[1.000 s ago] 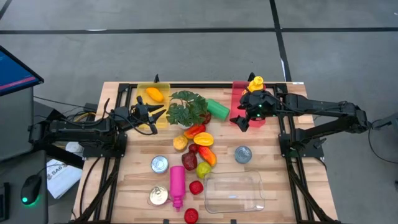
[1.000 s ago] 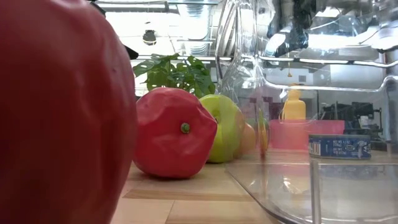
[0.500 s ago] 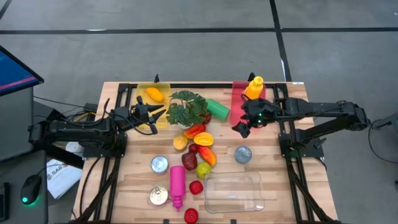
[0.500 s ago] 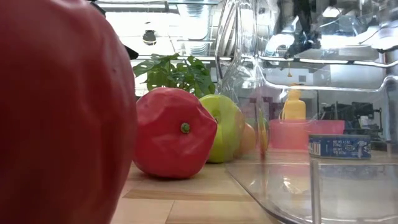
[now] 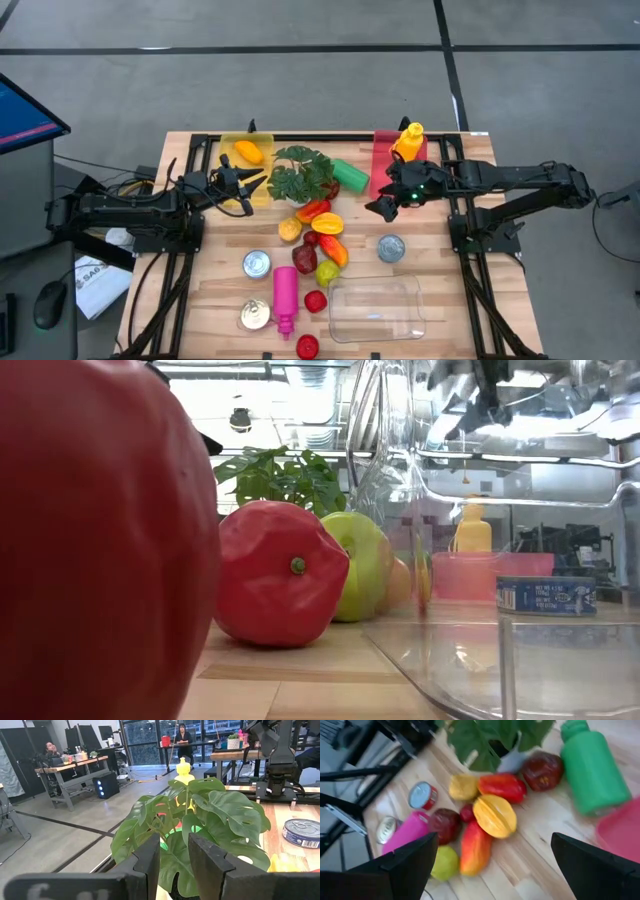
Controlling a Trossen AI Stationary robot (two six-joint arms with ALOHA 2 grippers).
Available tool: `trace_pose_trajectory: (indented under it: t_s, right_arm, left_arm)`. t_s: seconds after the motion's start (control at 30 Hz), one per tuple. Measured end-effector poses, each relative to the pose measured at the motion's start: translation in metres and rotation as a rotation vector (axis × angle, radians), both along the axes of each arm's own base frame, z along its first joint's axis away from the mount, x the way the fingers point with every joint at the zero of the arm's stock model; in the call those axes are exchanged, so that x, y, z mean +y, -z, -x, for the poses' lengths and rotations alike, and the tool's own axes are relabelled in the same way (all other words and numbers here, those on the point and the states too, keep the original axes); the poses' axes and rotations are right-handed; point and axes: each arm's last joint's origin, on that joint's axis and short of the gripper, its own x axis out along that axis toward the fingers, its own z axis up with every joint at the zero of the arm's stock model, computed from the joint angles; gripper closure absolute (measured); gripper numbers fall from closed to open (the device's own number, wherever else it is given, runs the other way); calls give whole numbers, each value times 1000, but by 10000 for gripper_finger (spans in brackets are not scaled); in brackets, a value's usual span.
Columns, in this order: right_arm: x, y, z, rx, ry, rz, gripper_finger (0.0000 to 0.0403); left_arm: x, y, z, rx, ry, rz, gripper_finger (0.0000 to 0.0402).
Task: Pick & Place Food Item
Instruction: Put the yellow starfruit into the yellow bin
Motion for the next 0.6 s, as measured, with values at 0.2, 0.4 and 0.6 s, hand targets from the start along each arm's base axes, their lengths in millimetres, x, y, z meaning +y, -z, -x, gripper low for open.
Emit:
trace_pose_trajectory:
  t_s: [0.2, 0.4, 0.6]
  right_arm:
    - [0, -9, -7, -118, 2, -1, 21]
    - [0, -16, -12, -210, 22, -29, 21]
    - [0, -19, -13, -241, 21, -29, 21]
  left_arm:
    - [0, 0, 0, 0, 0, 0, 312]
    - [0, 0, 0, 0, 0, 0, 312]
    - [0, 0, 0, 0, 0, 0, 312]
